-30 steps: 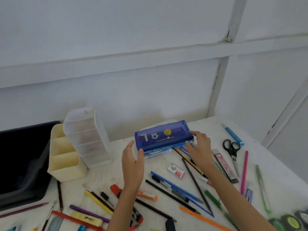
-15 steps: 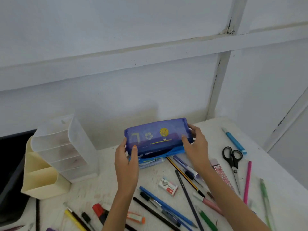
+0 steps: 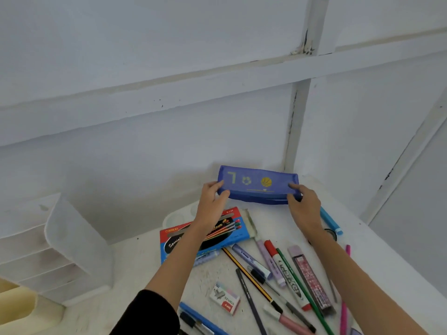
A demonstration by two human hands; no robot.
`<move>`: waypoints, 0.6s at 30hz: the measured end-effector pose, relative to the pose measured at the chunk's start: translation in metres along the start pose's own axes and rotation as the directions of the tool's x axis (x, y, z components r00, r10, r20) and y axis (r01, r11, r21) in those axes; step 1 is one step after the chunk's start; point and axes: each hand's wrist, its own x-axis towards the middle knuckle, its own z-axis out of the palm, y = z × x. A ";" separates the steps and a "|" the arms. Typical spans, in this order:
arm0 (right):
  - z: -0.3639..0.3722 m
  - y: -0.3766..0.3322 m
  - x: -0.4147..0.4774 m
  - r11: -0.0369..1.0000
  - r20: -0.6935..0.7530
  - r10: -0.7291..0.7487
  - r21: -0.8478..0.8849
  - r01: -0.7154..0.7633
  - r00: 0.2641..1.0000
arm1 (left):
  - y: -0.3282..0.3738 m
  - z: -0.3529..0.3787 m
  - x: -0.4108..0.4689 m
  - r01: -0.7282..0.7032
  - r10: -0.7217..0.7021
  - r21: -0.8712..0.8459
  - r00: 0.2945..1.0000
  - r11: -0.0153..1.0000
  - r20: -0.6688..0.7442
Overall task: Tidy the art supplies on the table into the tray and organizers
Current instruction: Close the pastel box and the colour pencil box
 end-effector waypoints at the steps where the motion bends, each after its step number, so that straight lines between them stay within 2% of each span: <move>1: 0.001 0.003 -0.001 0.999 0.021 -0.013 -0.032 0.014 1.000 | -0.003 0.000 0.003 0.007 -0.008 0.044 1.000 0.999 0.016; 4: 0.004 0.010 -0.007 0.993 0.064 -0.051 -0.103 0.057 0.997 | -0.013 -0.003 0.002 0.023 -0.032 0.144 0.998 0.989 0.063; 8: 0.004 0.015 -0.017 0.985 0.049 -0.033 -0.168 0.041 0.998 | -0.024 -0.005 -0.008 -0.010 -0.001 0.144 0.997 0.990 0.073; 14: -0.001 0.015 -0.030 0.976 -0.026 0.015 -0.215 -0.020 1.000 | -0.033 -0.003 -0.024 -0.045 0.034 0.179 0.998 0.983 0.059; 18: -0.006 0.010 -0.039 0.940 -0.128 0.072 -0.322 -0.110 0.989 | -0.033 -0.001 -0.035 -0.070 0.057 0.207 0.996 0.976 0.070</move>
